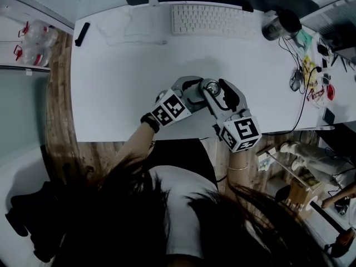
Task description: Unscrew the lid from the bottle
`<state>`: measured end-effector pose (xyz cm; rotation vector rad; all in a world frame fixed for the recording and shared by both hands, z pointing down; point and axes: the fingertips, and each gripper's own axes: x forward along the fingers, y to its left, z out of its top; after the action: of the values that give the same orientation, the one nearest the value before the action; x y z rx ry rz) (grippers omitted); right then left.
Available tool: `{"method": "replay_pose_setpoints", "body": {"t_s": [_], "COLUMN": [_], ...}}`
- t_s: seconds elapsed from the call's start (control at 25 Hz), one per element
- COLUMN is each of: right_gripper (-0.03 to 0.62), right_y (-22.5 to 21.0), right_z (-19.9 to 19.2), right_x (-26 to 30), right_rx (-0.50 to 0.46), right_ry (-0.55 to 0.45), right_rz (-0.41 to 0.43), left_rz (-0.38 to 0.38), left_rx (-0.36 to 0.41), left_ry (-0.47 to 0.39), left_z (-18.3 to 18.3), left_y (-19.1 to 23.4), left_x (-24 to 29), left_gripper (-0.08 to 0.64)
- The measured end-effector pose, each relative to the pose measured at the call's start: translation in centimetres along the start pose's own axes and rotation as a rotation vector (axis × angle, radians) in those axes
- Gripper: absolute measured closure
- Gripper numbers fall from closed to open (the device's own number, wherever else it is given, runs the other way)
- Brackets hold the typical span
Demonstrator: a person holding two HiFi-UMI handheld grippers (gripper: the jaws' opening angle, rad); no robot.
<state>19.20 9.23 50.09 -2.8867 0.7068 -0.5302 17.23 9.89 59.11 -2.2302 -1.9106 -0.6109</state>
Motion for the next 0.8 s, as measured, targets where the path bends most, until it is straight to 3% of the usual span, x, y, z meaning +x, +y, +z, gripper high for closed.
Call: {"method": "replay_pose_setpoints", "body": {"t_s": [0.28, 0.64, 0.8], "right_gripper": [0.36, 0.36, 0.36], "right_y": [0.2, 1.0, 1.1], "right_z": [-0.2, 0.0, -0.2], "right_x": [-0.3, -0.3, -0.1], "right_rx": [-0.033, -0.152, -0.137], "right_ry": [0.035, 0.129, 0.168], "right_rz": [0.187, 0.512, 0.612], "left_rz": [-0.046, -0.099, -0.115], "left_rx": [0.031, 0.055, 0.067], "left_ry": [0.031, 0.044, 0.051], "left_z": [-0.1, -0.1, -0.1], "left_y": [-0.2, -0.2, -0.1], "left_x": [0.0, 0.0, -0.2], "left_gripper": [0.187, 0.189, 0.192]}}
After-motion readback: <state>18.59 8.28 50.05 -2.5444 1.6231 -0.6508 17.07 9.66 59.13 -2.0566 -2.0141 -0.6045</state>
